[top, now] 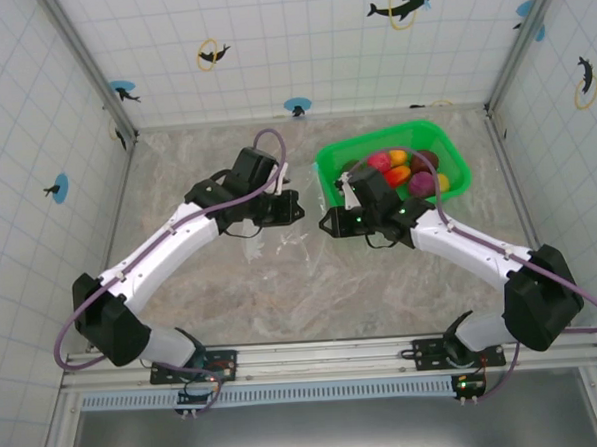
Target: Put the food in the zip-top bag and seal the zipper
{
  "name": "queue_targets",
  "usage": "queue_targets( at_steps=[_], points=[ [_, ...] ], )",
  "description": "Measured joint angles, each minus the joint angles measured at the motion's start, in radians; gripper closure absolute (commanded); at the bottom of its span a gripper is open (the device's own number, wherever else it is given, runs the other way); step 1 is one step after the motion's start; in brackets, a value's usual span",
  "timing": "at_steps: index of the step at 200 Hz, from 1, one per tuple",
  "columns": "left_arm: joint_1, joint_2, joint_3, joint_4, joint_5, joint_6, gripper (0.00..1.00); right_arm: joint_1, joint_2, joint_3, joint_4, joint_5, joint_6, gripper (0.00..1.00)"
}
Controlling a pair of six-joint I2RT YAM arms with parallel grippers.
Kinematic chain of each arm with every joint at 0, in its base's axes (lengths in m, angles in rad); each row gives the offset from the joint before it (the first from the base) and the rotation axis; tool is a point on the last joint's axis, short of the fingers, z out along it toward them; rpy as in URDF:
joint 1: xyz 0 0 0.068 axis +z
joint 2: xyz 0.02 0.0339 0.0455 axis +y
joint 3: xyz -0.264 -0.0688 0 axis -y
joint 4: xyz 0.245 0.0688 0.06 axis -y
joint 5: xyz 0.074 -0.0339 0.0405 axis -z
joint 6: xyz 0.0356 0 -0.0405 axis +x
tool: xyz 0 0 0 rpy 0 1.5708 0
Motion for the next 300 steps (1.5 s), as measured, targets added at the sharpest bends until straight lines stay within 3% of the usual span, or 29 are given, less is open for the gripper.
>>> queue_targets(
  at_steps=[70, 108, 146, 193, 226, 242, 264, 300],
  points=[
    [-0.001, 0.055, 0.29, -0.341, -0.071, 0.006, 1.0, -0.061, -0.03, -0.039, -0.064, 0.131, -0.011, 0.63],
    [-0.002, 0.087, 0.349, -0.436, -0.135, 0.004, 1.0, -0.05, -0.085, -0.049, -0.078, 0.168, -0.012, 0.62],
    [-0.002, 0.102, 0.365, -0.481, -0.208, -0.028, 1.0, -0.036, -0.112, -0.072, -0.099, 0.174, -0.015, 0.43],
    [0.005, 0.067, 0.218, -0.348, -0.183, -0.076, 1.0, -0.037, -0.099, 0.043, -0.134, 0.163, -0.006, 0.33],
    [0.095, 0.042, 0.119, -0.228, -0.135, -0.089, 1.0, -0.113, -0.093, 0.1, -0.146, 0.175, 0.0, 0.37],
    [0.134, 0.017, 0.078, -0.171, -0.13, -0.089, 1.0, -0.156, -0.07, 0.104, -0.161, 0.212, -0.023, 0.44],
    [0.142, -0.01, 0.036, -0.112, -0.122, -0.092, 1.0, -0.206, -0.004, 0.113, -0.194, 0.294, -0.051, 0.58],
    [0.142, -0.089, -0.104, 0.021, -0.1, -0.121, 1.0, -0.323, 0.15, 0.219, -0.297, 0.414, -0.074, 0.67]
  ],
)
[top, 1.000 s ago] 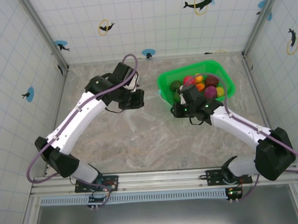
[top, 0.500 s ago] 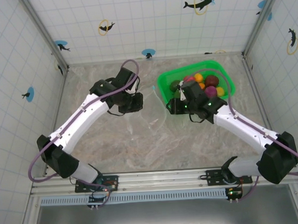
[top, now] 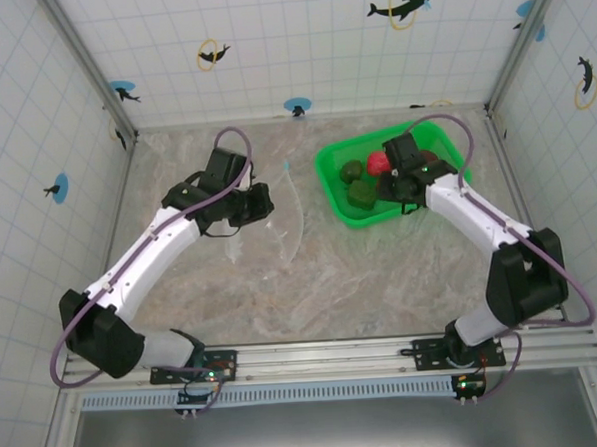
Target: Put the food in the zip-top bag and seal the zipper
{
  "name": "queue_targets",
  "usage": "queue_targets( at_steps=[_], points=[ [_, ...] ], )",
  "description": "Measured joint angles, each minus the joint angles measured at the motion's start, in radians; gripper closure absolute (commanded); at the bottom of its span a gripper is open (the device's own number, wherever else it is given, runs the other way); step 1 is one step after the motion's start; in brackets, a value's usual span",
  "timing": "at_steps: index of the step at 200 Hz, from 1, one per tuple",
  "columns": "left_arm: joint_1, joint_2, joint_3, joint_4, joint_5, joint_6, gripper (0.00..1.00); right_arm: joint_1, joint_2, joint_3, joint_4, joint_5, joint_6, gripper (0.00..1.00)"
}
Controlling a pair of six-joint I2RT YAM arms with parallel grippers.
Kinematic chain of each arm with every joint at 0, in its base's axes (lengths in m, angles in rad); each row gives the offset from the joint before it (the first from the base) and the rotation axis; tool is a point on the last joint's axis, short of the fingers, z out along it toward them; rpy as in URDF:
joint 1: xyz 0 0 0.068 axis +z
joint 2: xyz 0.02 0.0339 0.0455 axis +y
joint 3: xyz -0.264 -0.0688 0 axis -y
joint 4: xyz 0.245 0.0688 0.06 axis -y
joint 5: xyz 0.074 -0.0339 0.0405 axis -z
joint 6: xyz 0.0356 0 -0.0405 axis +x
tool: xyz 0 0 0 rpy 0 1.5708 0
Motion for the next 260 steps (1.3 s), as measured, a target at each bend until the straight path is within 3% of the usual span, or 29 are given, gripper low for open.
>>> queue_targets(
  at_steps=[39, 69, 90, 140, 186, 227, 260],
  points=[
    [0.0, -0.031, -0.092, 0.122, 0.049, -0.016, 1.0, -0.098, 0.214, 0.163, -0.118, 0.047, -0.056, 0.68],
    [0.0, -0.032, -0.127, 0.164, 0.075, -0.017, 1.0, -0.099, 0.334, 0.224, -0.177, 0.048, -0.093, 0.82],
    [0.0, -0.032, -0.132, 0.171, 0.077, -0.014, 1.0, -0.095, 0.348, 0.225, -0.234, 0.055, -0.117, 0.93],
    [0.0, -0.034, -0.132, 0.206, 0.118, -0.041, 1.0, -0.074, 0.257, 0.125, -0.265, 0.04, -0.107, 1.0],
    [0.001, -0.037, -0.143, 0.289, 0.263, -0.119, 1.0, -0.013, 0.034, -0.113, -0.265, -0.087, -0.013, 1.0],
    [0.001, -0.037, -0.143, 0.295, 0.288, -0.146, 1.0, 0.17, -0.117, -0.312, -0.248, -0.204, 0.127, 0.96],
    [0.001, -0.04, -0.143, 0.288, 0.288, -0.149, 1.0, 0.274, -0.213, -0.32, -0.26, -0.219, 0.201, 0.69]
  ],
)
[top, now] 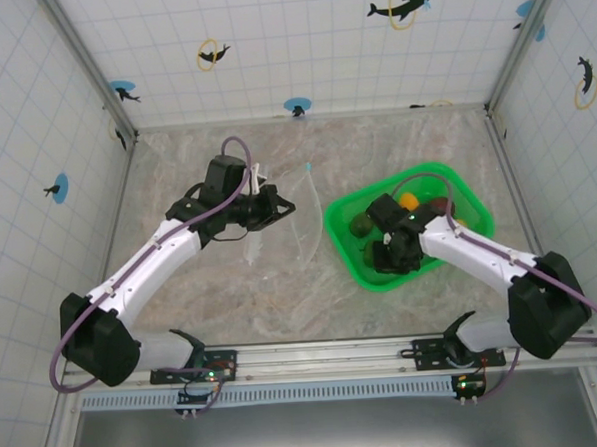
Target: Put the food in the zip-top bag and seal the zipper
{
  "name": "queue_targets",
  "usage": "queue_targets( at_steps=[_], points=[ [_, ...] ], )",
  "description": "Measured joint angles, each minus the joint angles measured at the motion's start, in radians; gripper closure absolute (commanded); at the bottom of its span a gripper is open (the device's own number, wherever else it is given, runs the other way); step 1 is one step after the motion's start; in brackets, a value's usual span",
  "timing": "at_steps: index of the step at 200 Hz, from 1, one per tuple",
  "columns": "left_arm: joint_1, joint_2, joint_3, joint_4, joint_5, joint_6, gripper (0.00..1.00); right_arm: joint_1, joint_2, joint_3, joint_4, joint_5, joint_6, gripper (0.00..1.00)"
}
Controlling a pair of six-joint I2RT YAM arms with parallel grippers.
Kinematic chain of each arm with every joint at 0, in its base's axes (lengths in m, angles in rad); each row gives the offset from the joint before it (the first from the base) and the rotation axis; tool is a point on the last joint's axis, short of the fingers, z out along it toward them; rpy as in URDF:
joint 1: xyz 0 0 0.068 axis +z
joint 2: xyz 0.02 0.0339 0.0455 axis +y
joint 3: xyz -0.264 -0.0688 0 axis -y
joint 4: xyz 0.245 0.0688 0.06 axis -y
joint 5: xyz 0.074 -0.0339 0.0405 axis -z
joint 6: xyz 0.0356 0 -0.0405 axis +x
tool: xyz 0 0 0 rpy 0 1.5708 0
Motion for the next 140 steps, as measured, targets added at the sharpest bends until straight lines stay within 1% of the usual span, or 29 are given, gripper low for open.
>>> queue_targets(
  at_steps=[6, 19, 27, 47, 64, 72, 97, 113, 125, 135, 140],
  points=[
    [0.0, -0.003, 0.0, -0.003, -0.001, 0.0, 1.0, 0.005, -0.01, 0.01, -0.004, 0.002, 0.005, 0.67],
    [0.0, -0.014, 0.0, -0.015, -0.009, 0.0, 1.0, 0.009, -0.018, 0.042, -0.005, 0.007, 0.0, 0.68],
    [0.0, -0.021, 0.0, -0.025, -0.016, 0.001, 1.0, 0.01, -0.018, 0.056, 0.002, 0.006, -0.004, 0.71],
    [0.005, -0.042, 0.0, -0.059, -0.045, 0.001, 1.0, 0.019, -0.005, 0.061, 0.008, -0.009, -0.016, 0.84],
    [0.017, -0.06, 0.003, -0.095, -0.087, 0.002, 1.0, 0.045, 0.032, 0.061, 0.013, -0.028, -0.025, 0.89],
    [0.023, -0.069, 0.006, -0.114, -0.11, 0.002, 1.0, 0.064, 0.051, 0.061, 0.019, -0.048, -0.028, 0.9],
    [0.048, -0.1, 0.024, -0.155, -0.168, 0.004, 1.0, 0.143, 0.119, 0.08, 0.034, -0.102, -0.037, 0.88],
    [0.066, -0.12, 0.026, -0.161, -0.189, 0.003, 1.0, 0.187, 0.171, 0.134, 0.048, -0.141, -0.041, 0.81],
    [0.076, -0.132, 0.026, -0.163, -0.199, 0.001, 1.0, 0.207, 0.214, 0.185, 0.07, -0.166, -0.046, 0.78],
    [0.08, -0.137, 0.026, -0.163, -0.2, 0.0, 1.0, 0.217, 0.25, 0.232, 0.095, -0.179, -0.056, 0.71],
    [0.08, -0.139, 0.026, -0.162, -0.2, -0.001, 1.0, 0.22, 0.268, 0.253, 0.108, -0.186, -0.051, 0.69]
  ],
)
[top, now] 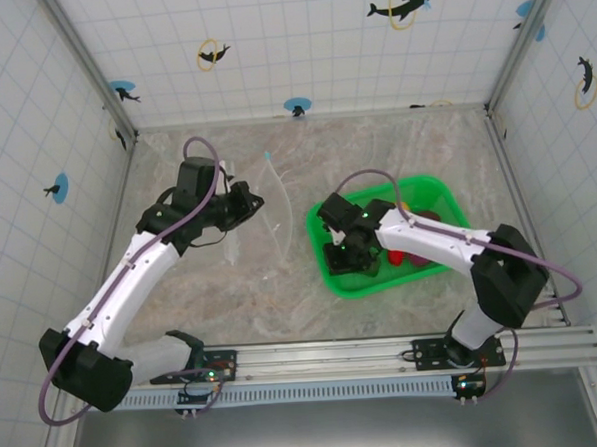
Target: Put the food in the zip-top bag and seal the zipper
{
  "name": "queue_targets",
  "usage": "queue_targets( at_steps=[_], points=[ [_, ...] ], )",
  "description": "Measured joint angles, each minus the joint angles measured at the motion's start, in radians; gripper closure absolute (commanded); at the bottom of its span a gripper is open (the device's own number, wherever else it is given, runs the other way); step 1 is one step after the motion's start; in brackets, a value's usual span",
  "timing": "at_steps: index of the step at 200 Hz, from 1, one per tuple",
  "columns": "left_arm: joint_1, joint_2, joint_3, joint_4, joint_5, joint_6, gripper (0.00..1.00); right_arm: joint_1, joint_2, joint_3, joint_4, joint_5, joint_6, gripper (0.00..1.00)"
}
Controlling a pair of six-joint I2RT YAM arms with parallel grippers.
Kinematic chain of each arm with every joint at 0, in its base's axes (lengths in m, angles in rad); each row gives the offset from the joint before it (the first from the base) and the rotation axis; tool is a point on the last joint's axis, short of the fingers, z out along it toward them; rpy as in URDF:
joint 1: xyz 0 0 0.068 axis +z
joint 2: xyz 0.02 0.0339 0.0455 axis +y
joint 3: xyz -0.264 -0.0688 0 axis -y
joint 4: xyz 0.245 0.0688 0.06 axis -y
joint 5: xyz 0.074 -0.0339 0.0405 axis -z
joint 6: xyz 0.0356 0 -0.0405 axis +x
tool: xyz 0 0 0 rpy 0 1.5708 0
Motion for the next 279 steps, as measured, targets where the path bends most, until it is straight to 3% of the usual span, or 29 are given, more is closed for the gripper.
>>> queue_targets(
  at_steps=[44, 63, 80, 108, 133, 198, 279],
  points=[
    [0.0, -0.012, 0.0, 0.002, -0.001, -0.018, 1.0, -0.015, 0.112, 0.185, 0.039, 0.08, -0.036, 0.51],
    [0.003, -0.013, 0.0, 0.0, -0.011, -0.018, 1.0, -0.057, 0.054, 0.185, 0.013, 0.138, -0.042, 0.44],
    [0.005, -0.013, 0.0, -0.004, -0.02, -0.018, 1.0, -0.122, -0.054, 0.157, -0.006, 0.212, -0.043, 0.31],
    [0.005, -0.013, 0.0, -0.004, -0.023, -0.018, 1.0, -0.256, -0.23, 0.064, -0.069, 0.338, -0.058, 0.23],
    [0.005, -0.013, 0.0, -0.003, -0.023, -0.018, 1.0, -0.34, -0.249, -0.009, -0.112, 0.425, -0.074, 0.17],
    [0.005, -0.011, -0.023, 0.011, -0.021, -0.018, 1.0, -0.462, -0.209, -0.084, -0.119, 0.486, -0.122, 0.21],
    [0.005, 0.014, -0.041, 0.012, -0.018, -0.018, 1.0, -0.557, -0.073, -0.11, -0.023, 0.435, -0.169, 0.23]
  ],
)
